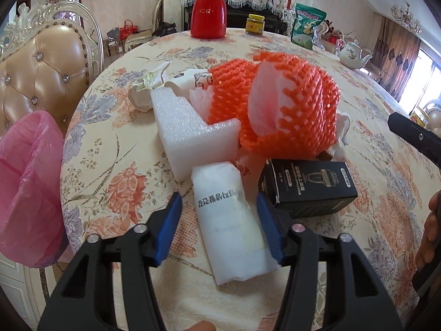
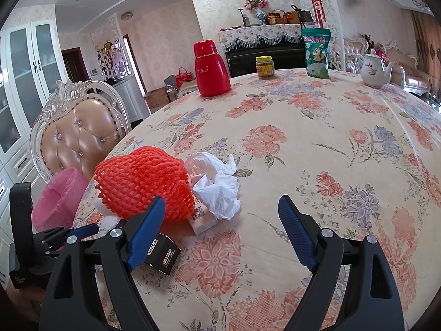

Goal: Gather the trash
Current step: 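Grasp the white paper roll with the left tool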

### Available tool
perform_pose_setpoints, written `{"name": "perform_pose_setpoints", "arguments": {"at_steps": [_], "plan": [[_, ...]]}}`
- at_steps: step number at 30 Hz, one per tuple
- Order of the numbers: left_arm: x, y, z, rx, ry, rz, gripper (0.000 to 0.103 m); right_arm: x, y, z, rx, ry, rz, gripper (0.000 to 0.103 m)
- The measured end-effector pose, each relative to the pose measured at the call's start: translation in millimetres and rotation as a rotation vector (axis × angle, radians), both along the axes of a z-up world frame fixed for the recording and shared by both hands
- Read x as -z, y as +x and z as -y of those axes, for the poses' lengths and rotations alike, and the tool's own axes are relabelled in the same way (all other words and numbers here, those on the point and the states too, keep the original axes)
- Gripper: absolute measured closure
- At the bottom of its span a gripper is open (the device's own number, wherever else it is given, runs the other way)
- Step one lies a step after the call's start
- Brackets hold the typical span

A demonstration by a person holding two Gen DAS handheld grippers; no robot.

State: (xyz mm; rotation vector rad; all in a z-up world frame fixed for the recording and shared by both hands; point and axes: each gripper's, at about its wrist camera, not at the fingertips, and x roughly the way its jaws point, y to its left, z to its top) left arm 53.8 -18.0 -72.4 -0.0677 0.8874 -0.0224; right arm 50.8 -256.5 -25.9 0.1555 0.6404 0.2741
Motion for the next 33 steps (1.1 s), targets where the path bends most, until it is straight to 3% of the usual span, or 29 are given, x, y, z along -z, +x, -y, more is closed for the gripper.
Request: {"name": "perform_pose_setpoints", "arguments": {"at_steps": [11,33], "plan": [[0.7,-0.2,-1.6,0.022,-0.015,-0.010,0.068,0.5,1.1,-9.4,-0.013,-0.016,-0.008,0.022],[-43.8,-20.7,-19.1,0.028,-0.056,0.125,0.068,-6.3,18.1,-63.0,-0.091,-0.056,-0.002,0.018]]}}
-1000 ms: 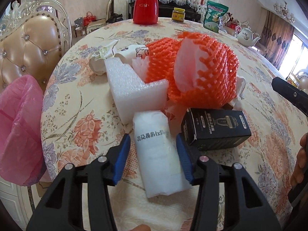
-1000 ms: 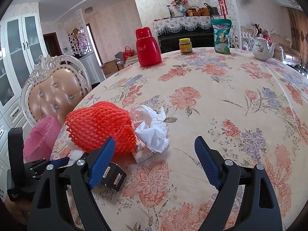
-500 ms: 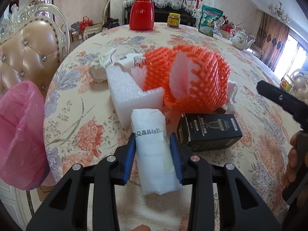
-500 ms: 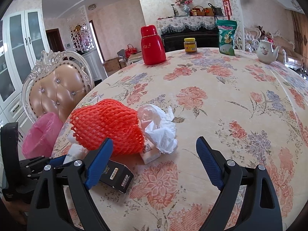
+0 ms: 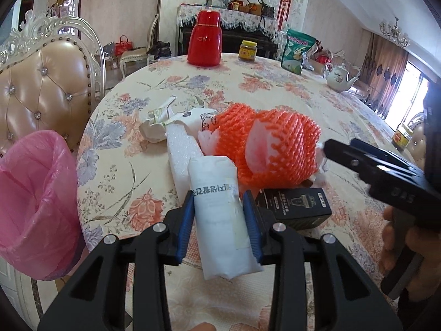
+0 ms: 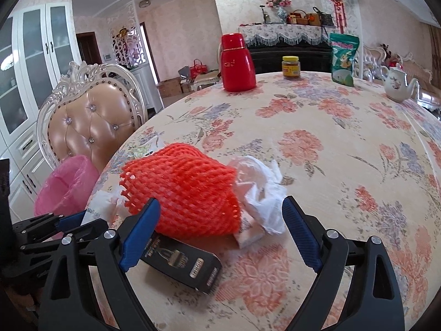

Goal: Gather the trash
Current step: 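Grasp the white paper roll with the left tool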

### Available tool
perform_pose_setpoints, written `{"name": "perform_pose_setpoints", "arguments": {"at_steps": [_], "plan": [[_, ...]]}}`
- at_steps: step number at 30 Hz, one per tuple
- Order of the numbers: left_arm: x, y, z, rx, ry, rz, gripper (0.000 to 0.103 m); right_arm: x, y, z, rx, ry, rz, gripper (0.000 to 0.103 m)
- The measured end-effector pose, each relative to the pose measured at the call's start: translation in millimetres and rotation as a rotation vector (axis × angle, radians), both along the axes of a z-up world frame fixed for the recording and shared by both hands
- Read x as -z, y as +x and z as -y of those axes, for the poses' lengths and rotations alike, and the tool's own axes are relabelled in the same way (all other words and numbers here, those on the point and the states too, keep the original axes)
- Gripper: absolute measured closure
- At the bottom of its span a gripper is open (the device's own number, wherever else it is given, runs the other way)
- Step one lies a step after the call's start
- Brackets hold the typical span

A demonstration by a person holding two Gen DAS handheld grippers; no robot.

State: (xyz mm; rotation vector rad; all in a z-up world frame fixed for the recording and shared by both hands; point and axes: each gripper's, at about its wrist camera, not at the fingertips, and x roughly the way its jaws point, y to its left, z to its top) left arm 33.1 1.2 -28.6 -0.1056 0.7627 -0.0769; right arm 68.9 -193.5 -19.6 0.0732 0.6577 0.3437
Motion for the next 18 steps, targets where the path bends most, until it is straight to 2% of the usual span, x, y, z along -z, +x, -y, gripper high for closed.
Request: {"name": "perform_pose_setpoints", "arguments": {"at_steps": [10,18], "plan": [[-15.8,-7.8,-18.3,-0.017,-0.018,0.045,0.068,-0.2,11.7,-30.4,-0.055,-0.011,-0.014,0.018],[-17.2,-7.1,-37.5,-0.039,-0.030,0.050,0.068,-8.8,12.0,-50.1,-0.084,-0.019,0.003,0.018]]}}
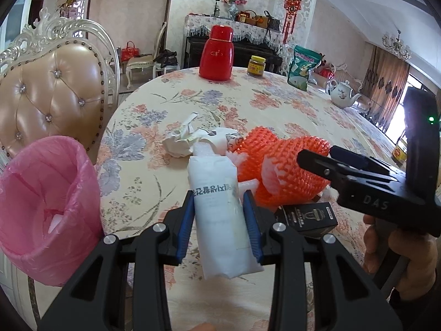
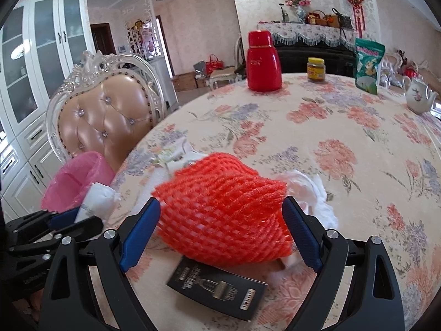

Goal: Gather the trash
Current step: 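Grasp the white paper roll with the left tool, then grasp the orange foam fruit net with the right tool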

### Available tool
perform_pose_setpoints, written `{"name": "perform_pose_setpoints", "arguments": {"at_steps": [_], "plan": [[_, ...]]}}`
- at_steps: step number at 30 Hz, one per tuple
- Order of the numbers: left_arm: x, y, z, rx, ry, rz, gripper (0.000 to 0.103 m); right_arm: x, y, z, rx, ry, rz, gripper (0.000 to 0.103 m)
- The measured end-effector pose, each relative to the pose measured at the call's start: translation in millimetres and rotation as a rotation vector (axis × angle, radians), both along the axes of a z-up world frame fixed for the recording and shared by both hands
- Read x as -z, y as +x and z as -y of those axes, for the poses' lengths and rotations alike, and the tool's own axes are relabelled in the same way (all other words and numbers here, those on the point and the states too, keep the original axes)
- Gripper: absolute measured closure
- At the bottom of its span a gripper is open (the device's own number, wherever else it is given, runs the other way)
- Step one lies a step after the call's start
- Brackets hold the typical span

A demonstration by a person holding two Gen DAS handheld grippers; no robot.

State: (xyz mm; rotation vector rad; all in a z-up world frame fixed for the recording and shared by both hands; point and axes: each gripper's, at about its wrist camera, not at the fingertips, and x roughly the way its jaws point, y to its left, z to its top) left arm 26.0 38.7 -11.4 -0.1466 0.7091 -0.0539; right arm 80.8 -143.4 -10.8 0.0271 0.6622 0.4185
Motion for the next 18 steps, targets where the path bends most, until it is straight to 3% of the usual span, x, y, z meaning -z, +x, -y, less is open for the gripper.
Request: {"name": "perform_pose_setpoints", "arguments": {"at_steps": [18], "plan": [[4.8,2.1,-21.6,-0.020,-0.029,-0.002,0.068,33.8,15.1,-28.7,0.021,-0.161,-0.073,0.018]]}}
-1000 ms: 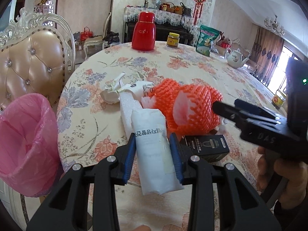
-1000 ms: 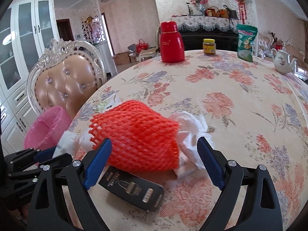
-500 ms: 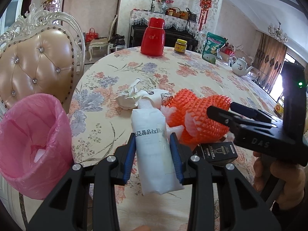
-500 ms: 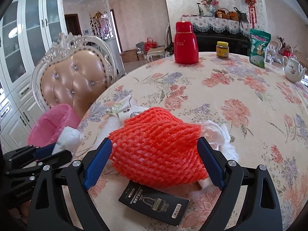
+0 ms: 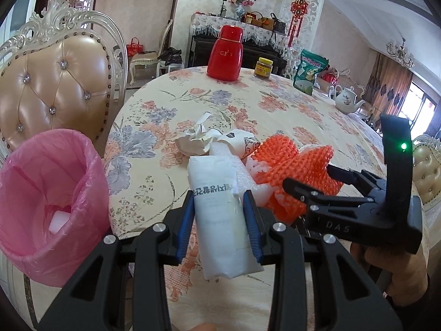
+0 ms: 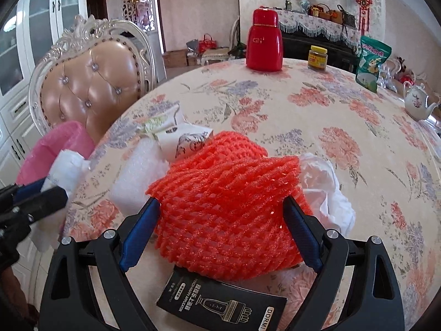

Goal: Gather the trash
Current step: 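Grasp the orange foam fruit net with the right tool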

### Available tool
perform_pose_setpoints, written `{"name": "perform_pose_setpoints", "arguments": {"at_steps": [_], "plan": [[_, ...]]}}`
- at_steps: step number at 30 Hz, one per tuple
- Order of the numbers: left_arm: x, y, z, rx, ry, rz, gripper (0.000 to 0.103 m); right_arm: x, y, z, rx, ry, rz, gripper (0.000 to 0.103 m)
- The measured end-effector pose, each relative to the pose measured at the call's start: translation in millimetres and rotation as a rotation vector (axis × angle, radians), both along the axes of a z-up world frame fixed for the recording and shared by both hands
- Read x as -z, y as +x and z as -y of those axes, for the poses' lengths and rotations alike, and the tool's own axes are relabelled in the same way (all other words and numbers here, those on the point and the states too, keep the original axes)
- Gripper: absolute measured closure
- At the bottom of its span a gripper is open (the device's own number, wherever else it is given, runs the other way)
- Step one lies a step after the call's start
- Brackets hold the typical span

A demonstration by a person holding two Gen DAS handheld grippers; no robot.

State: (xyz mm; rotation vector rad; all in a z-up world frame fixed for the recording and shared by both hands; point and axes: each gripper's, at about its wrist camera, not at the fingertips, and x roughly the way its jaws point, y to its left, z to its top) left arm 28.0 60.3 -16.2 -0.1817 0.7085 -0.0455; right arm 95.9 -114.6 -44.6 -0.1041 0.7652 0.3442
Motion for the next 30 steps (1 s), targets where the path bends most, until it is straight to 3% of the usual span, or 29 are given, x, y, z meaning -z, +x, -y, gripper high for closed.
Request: {"name": "perform_pose_setpoints", "arguments": {"at_steps": [6,11,14,30], "plan": [[1.3,0.3,-1.9,-0.002,-0.004,-0.002,0.068,4.4,-0.3,1.0,-0.018,0.012,-0.033,0.033],[0.1,-1.5,-5.0,-0.012,-0.004,0.003,0.068,4.9,-5.4,-2.1,-0.055,0.025,-0.036,0.058],[-1.8,-3.6,-6.0,-0.016,-0.001,0.009,0.068,1.5,-8.8,-0.7,-0.064,0.044,-0.031,0.068],[-18.6,-12.5,-11.2,-0.035,0.002,0.065,0.068,-42.9,-27.1,27.2,-0.009,0.104,0.093,0.070]]}}
